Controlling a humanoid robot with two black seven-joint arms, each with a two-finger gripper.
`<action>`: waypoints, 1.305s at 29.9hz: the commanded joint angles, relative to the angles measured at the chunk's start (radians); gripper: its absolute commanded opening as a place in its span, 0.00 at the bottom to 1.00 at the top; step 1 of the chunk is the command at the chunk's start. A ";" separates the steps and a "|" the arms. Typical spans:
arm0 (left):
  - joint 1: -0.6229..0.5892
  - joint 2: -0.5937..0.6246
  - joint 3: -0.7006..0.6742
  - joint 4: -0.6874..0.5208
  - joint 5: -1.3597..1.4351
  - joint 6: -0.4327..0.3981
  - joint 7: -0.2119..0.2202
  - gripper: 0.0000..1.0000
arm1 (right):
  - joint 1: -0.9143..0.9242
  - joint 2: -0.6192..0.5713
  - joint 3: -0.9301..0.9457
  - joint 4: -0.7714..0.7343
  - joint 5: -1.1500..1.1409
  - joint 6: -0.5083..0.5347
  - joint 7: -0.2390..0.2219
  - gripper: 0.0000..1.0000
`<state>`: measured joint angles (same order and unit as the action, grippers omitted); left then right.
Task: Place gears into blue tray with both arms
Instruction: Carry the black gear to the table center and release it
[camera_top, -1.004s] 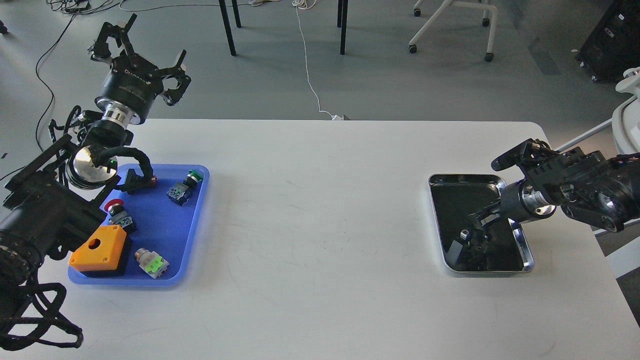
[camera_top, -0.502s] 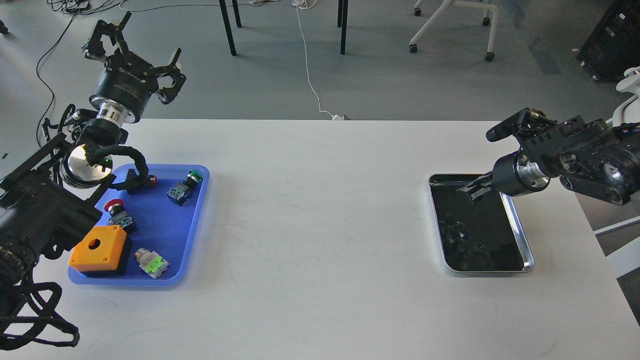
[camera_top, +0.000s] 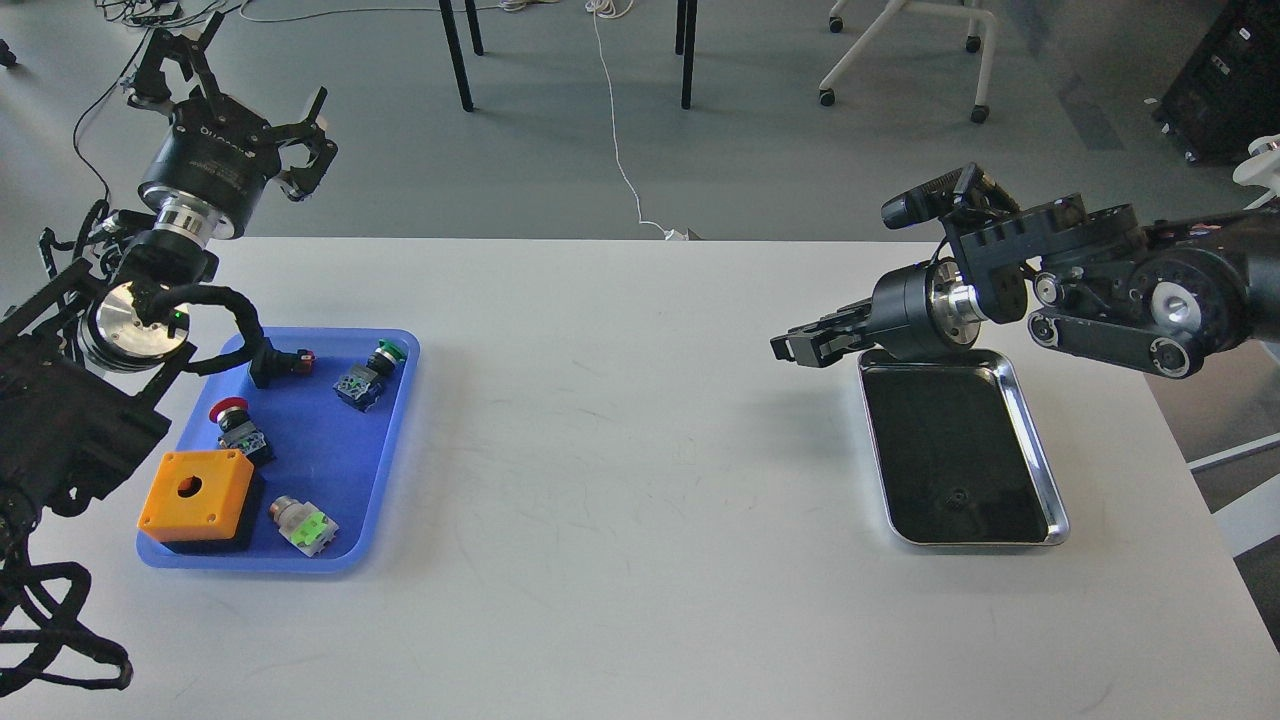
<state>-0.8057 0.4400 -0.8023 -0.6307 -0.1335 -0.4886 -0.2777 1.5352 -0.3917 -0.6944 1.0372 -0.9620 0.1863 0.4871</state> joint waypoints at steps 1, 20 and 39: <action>0.002 0.011 -0.002 0.000 0.000 0.000 -0.002 0.98 | -0.029 0.020 0.056 0.020 0.020 -0.015 0.002 0.13; 0.022 0.014 0.000 0.000 0.000 0.000 0.000 0.98 | -0.204 0.376 0.134 -0.061 0.049 -0.120 0.002 0.13; 0.022 0.013 0.028 0.000 0.000 0.000 0.000 0.98 | -0.356 0.392 0.133 -0.236 -0.034 -0.219 0.002 0.14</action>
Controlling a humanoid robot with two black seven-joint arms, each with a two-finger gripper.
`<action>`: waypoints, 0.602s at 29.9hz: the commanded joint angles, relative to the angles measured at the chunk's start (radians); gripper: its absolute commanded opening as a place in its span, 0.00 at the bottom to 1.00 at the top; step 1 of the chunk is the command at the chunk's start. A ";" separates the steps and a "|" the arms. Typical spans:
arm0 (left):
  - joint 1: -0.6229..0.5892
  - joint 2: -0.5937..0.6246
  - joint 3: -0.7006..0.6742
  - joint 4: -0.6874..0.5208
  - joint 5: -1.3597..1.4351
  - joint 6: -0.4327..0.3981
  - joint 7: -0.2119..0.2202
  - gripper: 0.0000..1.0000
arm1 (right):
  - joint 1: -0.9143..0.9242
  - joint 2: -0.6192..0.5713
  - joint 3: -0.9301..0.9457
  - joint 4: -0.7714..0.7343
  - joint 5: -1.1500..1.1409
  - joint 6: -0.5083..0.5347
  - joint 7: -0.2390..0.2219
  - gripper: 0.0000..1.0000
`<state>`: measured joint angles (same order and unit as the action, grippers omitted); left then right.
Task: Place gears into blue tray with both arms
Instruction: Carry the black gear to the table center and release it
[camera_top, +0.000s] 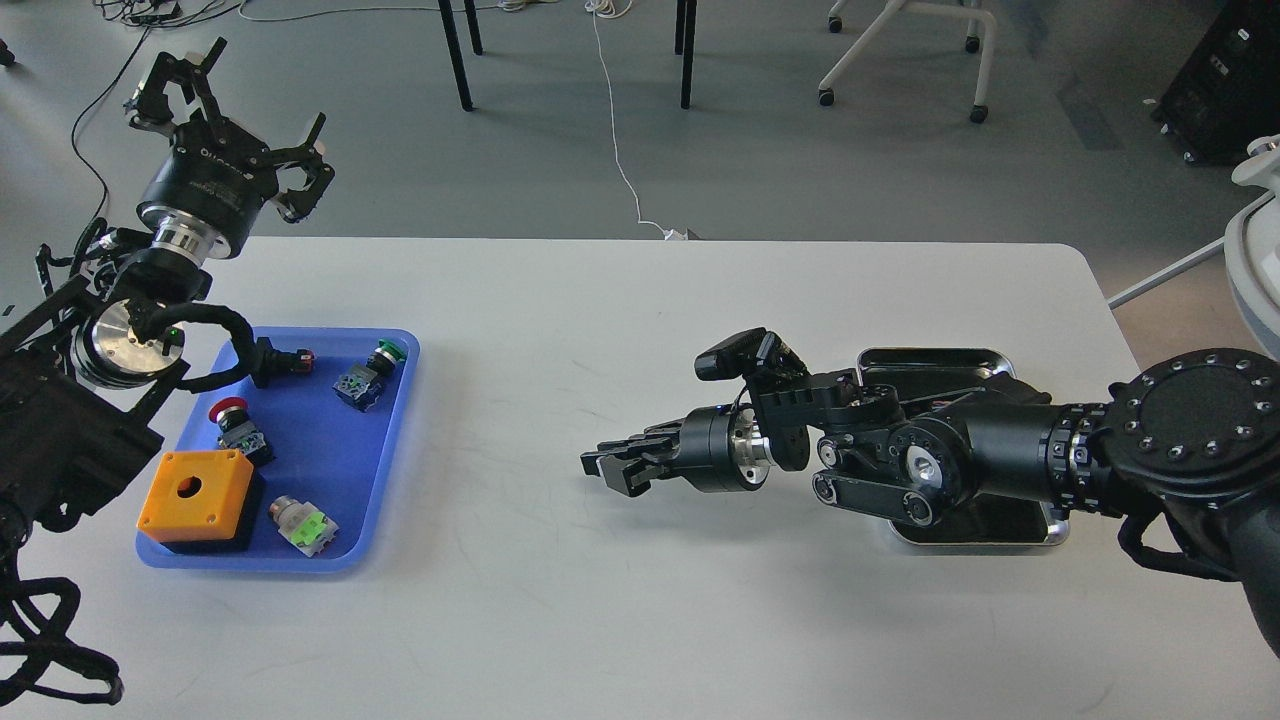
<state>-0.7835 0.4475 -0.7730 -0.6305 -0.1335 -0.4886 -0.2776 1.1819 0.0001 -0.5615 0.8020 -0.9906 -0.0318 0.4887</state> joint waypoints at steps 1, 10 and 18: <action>0.001 0.005 -0.002 0.000 0.000 0.000 -0.002 0.98 | -0.005 0.000 -0.001 -0.001 -0.005 0.000 0.000 0.14; 0.001 0.008 -0.002 0.000 0.000 0.000 0.000 0.98 | -0.011 0.000 -0.015 0.000 -0.030 0.000 0.000 0.20; 0.001 0.010 -0.002 0.000 0.000 0.000 0.000 0.98 | -0.010 0.000 -0.017 -0.009 -0.030 0.000 0.000 0.27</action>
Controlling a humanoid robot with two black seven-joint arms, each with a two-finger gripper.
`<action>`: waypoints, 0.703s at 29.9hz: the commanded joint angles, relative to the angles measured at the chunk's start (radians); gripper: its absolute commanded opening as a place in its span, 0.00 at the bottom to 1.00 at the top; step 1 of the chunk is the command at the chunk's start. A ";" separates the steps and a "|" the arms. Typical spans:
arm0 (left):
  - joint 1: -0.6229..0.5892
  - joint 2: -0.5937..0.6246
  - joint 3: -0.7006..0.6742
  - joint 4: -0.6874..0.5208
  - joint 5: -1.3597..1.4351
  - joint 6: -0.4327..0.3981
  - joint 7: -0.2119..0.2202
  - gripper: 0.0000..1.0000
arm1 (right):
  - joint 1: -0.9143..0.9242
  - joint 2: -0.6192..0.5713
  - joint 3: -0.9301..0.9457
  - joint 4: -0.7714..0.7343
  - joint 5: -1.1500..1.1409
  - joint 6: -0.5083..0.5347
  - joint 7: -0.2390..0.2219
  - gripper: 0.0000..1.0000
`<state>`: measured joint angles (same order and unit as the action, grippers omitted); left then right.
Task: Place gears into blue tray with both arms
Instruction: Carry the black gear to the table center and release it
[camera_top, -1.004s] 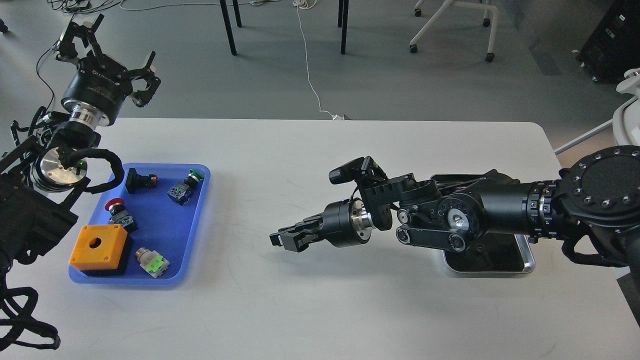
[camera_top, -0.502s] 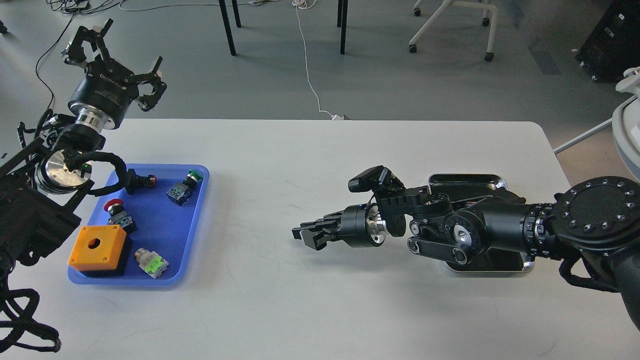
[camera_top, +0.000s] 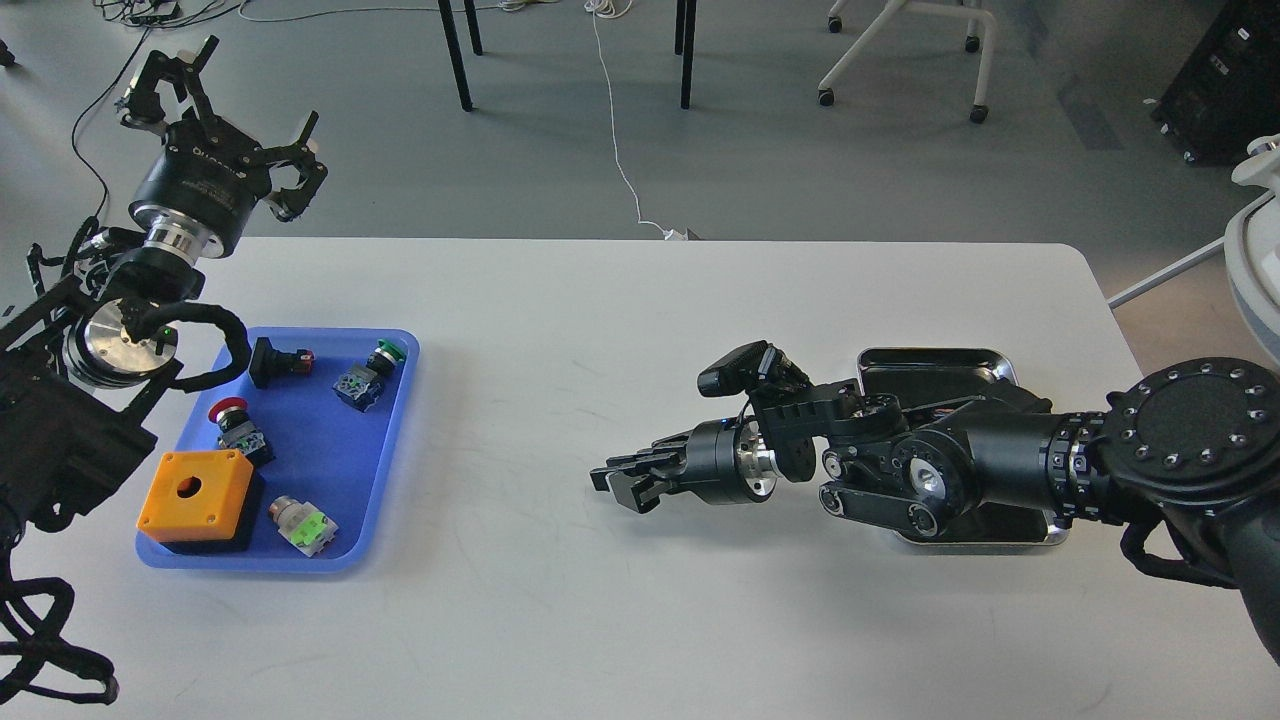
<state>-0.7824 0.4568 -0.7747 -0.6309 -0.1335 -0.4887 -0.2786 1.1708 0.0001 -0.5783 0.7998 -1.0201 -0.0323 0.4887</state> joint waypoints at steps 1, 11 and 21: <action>0.000 0.000 0.000 0.000 0.000 0.000 0.001 0.98 | 0.001 0.000 0.000 -0.011 0.000 0.000 0.000 0.28; 0.000 0.000 0.000 0.000 0.000 0.000 -0.001 0.98 | 0.003 0.000 0.000 -0.019 0.000 0.000 0.000 0.46; -0.001 0.010 0.002 0.000 0.000 0.000 0.001 0.98 | 0.027 0.000 0.107 -0.019 0.014 -0.008 0.000 0.96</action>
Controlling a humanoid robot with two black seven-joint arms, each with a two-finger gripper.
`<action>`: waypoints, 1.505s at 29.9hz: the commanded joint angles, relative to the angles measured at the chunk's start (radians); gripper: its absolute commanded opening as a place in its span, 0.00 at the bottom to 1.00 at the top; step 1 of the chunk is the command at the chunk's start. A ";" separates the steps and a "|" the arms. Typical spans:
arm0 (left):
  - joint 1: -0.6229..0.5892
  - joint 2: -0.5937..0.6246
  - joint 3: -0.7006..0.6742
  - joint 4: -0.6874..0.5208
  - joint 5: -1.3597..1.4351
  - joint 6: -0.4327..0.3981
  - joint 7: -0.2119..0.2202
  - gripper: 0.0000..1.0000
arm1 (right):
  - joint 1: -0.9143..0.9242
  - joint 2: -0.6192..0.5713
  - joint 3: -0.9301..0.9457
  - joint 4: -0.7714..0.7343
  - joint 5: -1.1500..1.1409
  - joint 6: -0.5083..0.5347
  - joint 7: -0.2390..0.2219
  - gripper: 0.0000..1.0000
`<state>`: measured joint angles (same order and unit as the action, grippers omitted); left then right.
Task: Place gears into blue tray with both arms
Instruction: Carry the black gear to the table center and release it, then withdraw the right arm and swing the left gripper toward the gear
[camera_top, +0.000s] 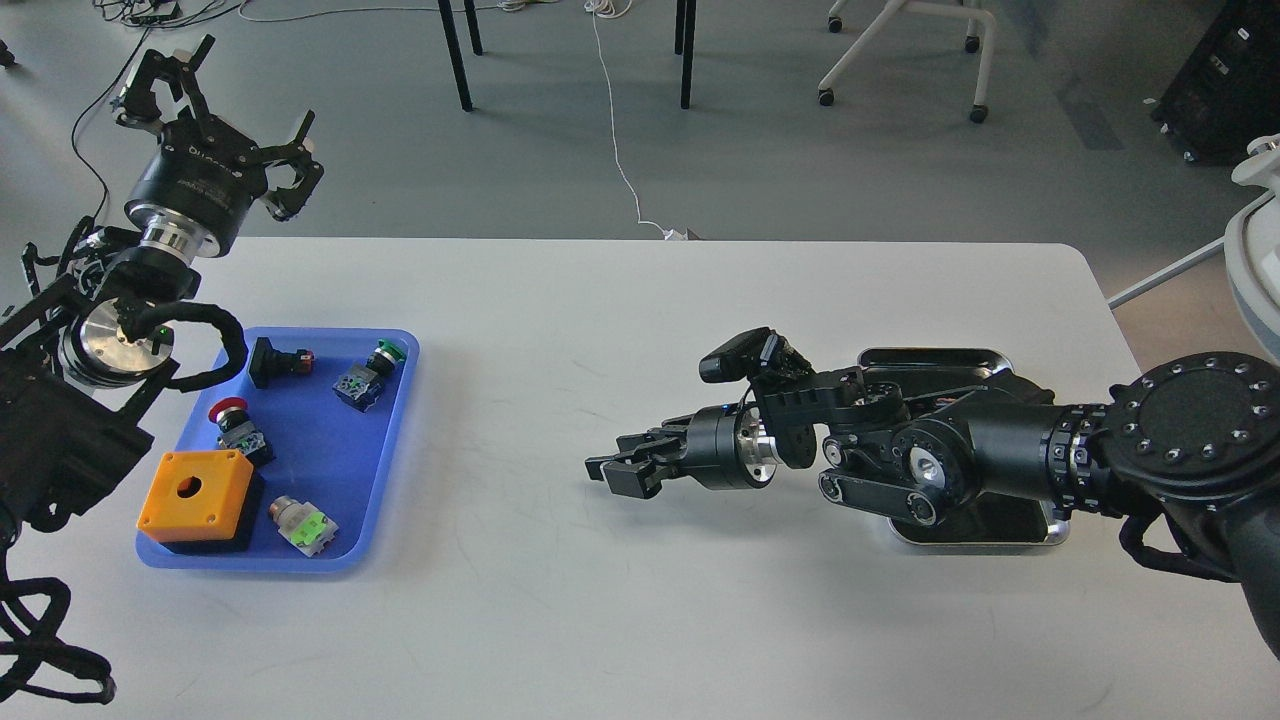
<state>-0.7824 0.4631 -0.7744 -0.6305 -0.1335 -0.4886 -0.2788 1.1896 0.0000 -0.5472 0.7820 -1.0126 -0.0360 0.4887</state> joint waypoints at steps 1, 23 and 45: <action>-0.001 0.008 0.001 -0.002 0.000 0.000 0.001 0.98 | 0.010 0.000 0.129 -0.001 0.008 -0.001 0.000 0.96; -0.057 0.091 0.089 -0.018 0.037 0.000 0.061 0.98 | -0.110 -0.370 0.791 0.100 0.149 0.010 0.000 0.97; -0.064 0.127 0.159 -0.547 1.004 0.015 0.076 0.98 | -0.312 -0.505 1.099 0.100 0.649 0.004 0.000 0.97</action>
<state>-0.8527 0.5934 -0.6274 -1.0860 0.7358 -0.4791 -0.1995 0.9181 -0.4955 0.4832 0.8794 -0.3858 -0.0333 0.4886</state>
